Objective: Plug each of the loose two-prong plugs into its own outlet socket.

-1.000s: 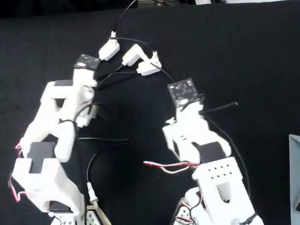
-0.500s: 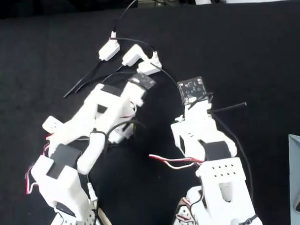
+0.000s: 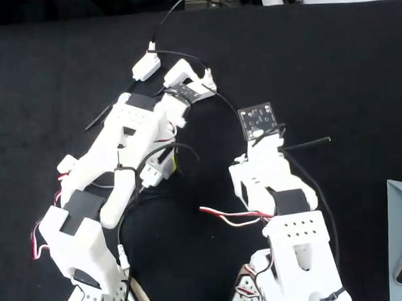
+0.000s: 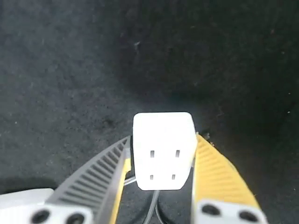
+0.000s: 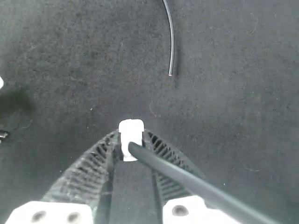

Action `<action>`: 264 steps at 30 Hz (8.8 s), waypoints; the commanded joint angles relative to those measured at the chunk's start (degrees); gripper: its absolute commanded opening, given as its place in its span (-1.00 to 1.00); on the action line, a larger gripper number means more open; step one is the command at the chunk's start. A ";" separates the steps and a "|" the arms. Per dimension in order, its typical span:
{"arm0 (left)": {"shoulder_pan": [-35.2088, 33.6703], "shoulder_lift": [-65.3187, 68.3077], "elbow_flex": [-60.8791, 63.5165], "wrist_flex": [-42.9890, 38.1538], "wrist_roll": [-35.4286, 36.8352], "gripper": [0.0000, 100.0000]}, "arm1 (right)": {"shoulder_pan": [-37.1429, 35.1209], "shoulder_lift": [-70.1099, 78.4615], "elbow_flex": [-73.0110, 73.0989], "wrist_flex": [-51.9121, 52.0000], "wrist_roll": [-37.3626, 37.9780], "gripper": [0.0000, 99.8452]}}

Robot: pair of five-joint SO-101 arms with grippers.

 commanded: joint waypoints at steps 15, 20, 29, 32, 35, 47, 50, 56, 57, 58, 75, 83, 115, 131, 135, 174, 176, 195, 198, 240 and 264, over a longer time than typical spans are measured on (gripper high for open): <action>3.12 -4.40 5.23 -10.02 4.48 -0.57 | 0.53 -0.75 -4.00 -0.18 0.44 -0.98; 2.68 -4.75 5.23 -12.57 11.78 -0.57 | 0.44 -0.66 -3.91 -0.18 0.44 -0.98; -0.66 -17.93 1.71 -1.93 12.31 -0.58 | -1.76 -0.66 -4.09 -0.18 0.35 -0.98; -3.91 -24.97 5.93 -2.37 12.40 -0.58 | -4.04 -0.66 -4.00 -0.18 0.18 -0.98; -4.97 -30.86 12.62 -3.87 12.22 -0.57 | -4.48 -0.66 -3.91 -0.18 0.09 -0.98; -4.79 -30.77 34.95 -23.12 11.96 -0.36 | -4.48 -0.31 -3.12 -0.26 0.09 -0.98; -5.67 -27.52 34.95 -27.78 11.87 -0.36 | -4.48 -0.31 -3.03 -0.26 0.09 -0.98; -6.29 -17.05 32.13 -32.26 8.62 -0.37 | -4.48 -0.31 -3.03 -0.26 0.09 -0.98; -6.29 -15.74 31.25 -32.35 8.00 -0.40 | -4.48 -0.31 -3.03 -0.26 0.09 -0.98; -6.29 -14.68 30.37 -32.53 7.47 -0.45 | -4.48 -0.31 -3.03 -0.26 0.09 -0.98; 3.47 -12.57 29.14 -31.21 -8.09 -0.80 | -3.87 -0.66 -2.15 -0.97 0.53 -0.98; 2.77 -12.57 27.38 -31.12 -15.21 -0.49 | -0.35 -0.66 -2.51 -0.97 2.46 -0.98; -21.93 -63.47 43.47 -16.53 20.92 -0.89 | -14.95 -0.31 -9.89 0.70 -5.89 -0.98; -29.49 -78.42 62.37 -30.77 28.40 -0.94 | -24.70 15.87 -8.92 -18.90 -6.07 -0.98; -29.85 -80.35 63.34 -31.03 28.31 -0.94 | -26.46 21.76 -9.27 -21.98 -6.07 -0.98; -29.58 -81.67 64.13 -30.77 28.13 -0.94 | -21.98 36.09 -14.55 -26.02 -5.54 -0.98; -29.58 -81.67 64.13 -30.77 28.13 -0.94 | -21.98 36.62 -14.55 -26.02 -5.54 -0.98; -29.58 -81.67 64.22 -30.77 28.13 -0.94 | -23.47 45.32 -16.84 -24.53 -0.97 -0.98; -29.58 -81.67 64.22 -30.77 28.13 -0.94 | -23.47 47.16 -17.45 -24.00 -0.79 -0.98; -29.58 -81.67 64.66 -30.77 28.13 -0.94 | 0.62 67.38 -46.90 -33.32 6.95 -0.98; -30.11 -81.67 64.92 -31.12 28.13 -0.94 | 0.18 50.33 -56.48 9.14 2.02 -0.45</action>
